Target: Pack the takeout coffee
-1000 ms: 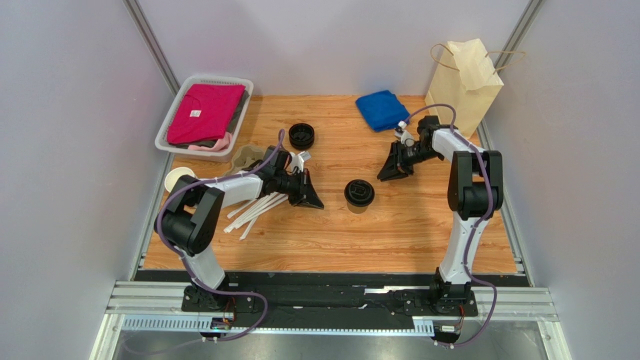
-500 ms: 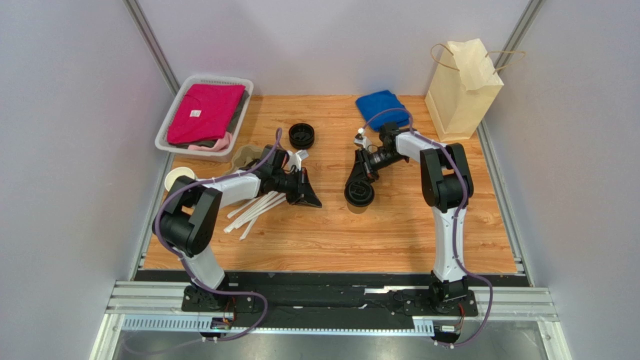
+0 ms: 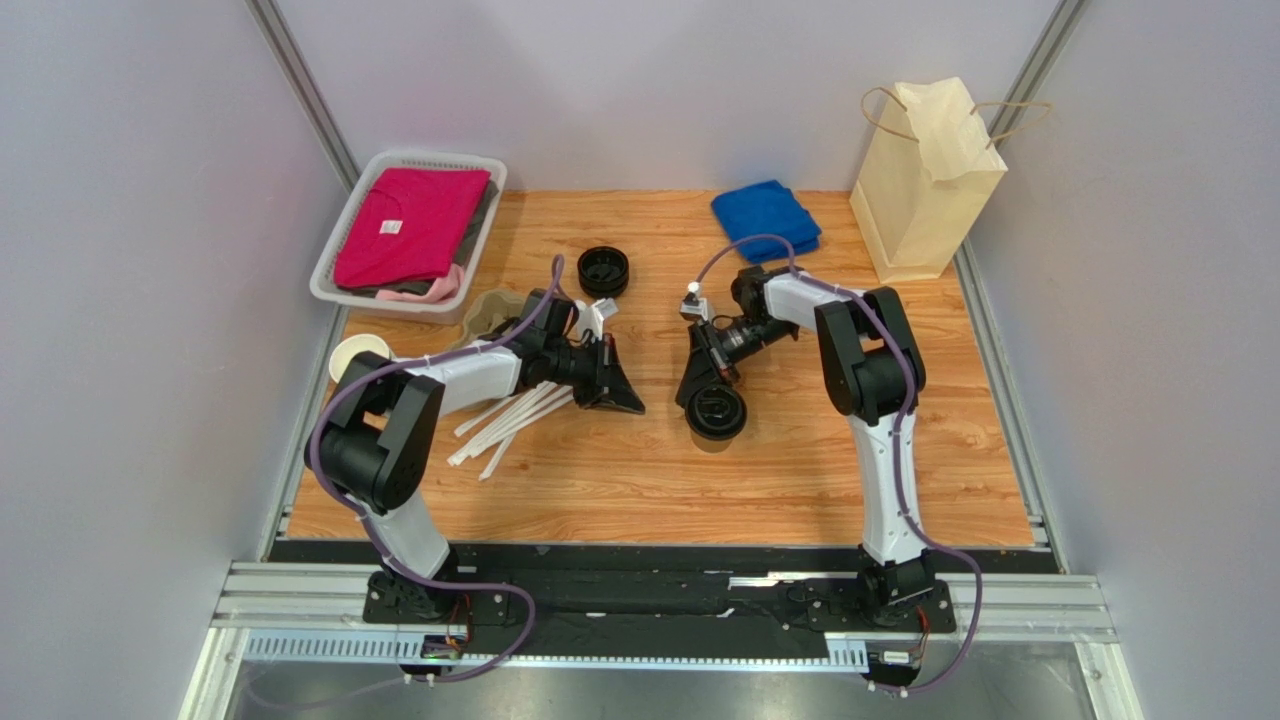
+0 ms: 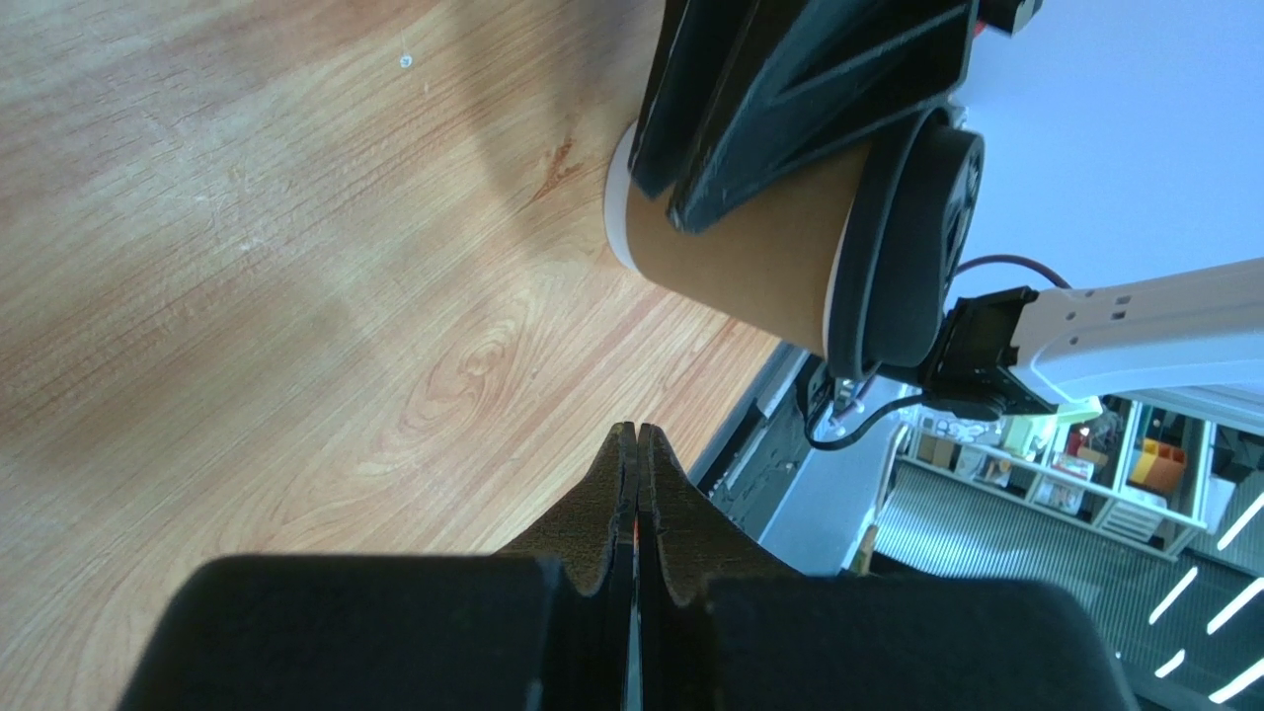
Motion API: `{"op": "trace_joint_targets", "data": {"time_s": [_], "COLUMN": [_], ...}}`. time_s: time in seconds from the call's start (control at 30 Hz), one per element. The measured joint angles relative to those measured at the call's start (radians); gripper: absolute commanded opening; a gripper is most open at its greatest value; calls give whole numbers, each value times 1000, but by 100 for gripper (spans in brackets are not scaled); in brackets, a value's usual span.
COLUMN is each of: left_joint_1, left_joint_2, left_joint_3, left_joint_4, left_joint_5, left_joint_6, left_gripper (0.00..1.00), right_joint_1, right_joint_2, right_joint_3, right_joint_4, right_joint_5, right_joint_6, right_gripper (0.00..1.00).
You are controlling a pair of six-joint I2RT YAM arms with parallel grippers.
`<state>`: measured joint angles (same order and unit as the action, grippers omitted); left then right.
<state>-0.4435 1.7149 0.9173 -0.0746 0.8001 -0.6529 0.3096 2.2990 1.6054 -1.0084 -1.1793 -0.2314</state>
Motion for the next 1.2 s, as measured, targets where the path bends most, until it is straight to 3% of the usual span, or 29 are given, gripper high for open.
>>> {"op": "trace_joint_targets", "data": {"time_s": [0.2, 0.4, 0.6, 0.77, 0.97, 1.2], "left_joint_1": [0, -29, -149, -220, -237, -236], "left_joint_2": [-3, -59, -81, -11, 54, 84], "left_joint_3": [0, 47, 159, 240, 239, 222], "left_joint_4": [27, 50, 113, 137, 138, 137], "left_joint_5": [32, 47, 49, 43, 29, 16], "left_joint_6": [-22, -56, -125, -196, -245, -248], "left_gripper": [3, 3, 1, 0, 0, 0], "right_joint_1": [3, -137, -306, -269, -234, -205], "right_joint_2": [5, -64, -456, -678, -686, -639], "right_joint_3": [88, 189, -105, -309, -438, -474], "right_joint_4": [-49, -14, 21, 35, 90, 171], "right_joint_5": [24, 89, 84, 68, 83, 103], "right_joint_6": [2, 97, 175, 259, 347, 406], "right_gripper": [29, 29, 25, 23, 21, 20]}}
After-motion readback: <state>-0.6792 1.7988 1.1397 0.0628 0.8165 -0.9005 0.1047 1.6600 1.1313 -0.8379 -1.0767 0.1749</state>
